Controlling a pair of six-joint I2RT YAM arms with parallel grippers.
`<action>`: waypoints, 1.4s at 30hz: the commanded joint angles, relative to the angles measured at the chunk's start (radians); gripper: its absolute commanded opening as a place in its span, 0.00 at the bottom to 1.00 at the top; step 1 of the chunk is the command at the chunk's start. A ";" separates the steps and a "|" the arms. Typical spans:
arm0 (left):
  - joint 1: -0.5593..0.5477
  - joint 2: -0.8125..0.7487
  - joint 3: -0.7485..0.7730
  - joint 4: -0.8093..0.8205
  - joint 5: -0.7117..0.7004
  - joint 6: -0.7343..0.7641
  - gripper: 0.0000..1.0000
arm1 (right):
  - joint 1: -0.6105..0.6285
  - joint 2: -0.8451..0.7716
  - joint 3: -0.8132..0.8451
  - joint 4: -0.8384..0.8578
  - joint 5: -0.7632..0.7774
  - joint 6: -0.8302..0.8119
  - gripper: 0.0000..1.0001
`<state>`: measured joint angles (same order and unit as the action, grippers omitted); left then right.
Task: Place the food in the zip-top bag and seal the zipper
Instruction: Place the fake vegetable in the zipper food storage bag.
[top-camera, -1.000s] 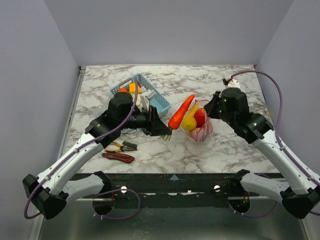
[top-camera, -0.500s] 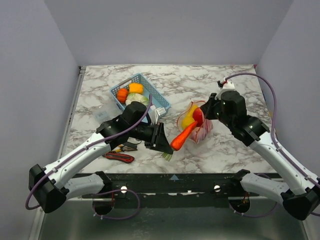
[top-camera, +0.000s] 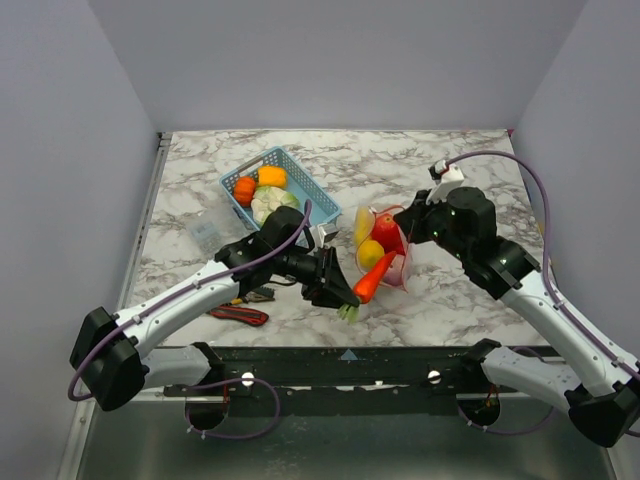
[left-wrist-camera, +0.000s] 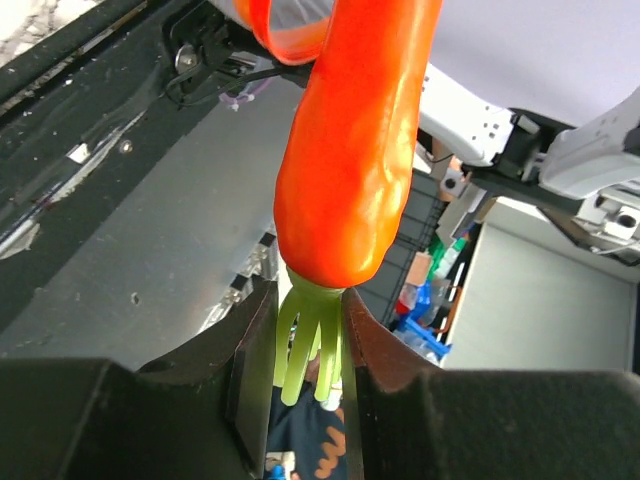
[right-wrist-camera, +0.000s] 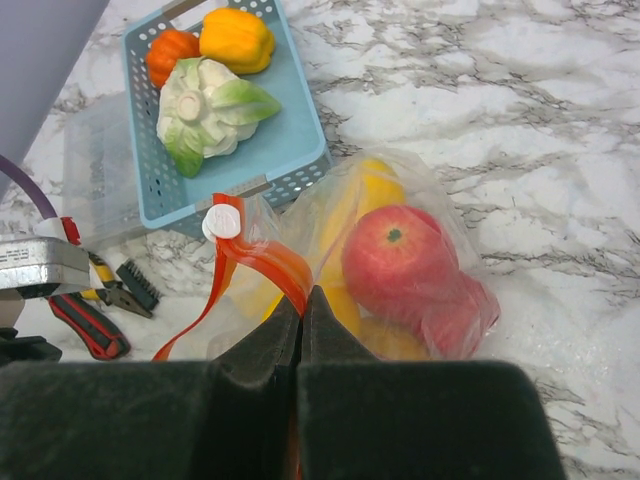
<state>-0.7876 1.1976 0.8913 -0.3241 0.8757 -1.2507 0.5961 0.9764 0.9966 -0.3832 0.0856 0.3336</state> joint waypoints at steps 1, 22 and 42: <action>-0.003 0.013 0.024 0.037 0.032 -0.133 0.04 | 0.014 -0.026 -0.022 0.074 -0.049 -0.036 0.01; -0.004 0.223 0.008 0.441 0.027 -0.525 0.28 | 0.039 0.010 -0.014 0.063 -0.041 -0.045 0.01; -0.046 0.138 0.206 0.030 -0.236 0.090 0.44 | 0.040 0.001 -0.019 0.050 -0.011 -0.041 0.01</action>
<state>-0.7925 1.4055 0.9527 0.0551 0.8085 -1.5993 0.6292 0.9962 0.9775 -0.3607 0.0574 0.2970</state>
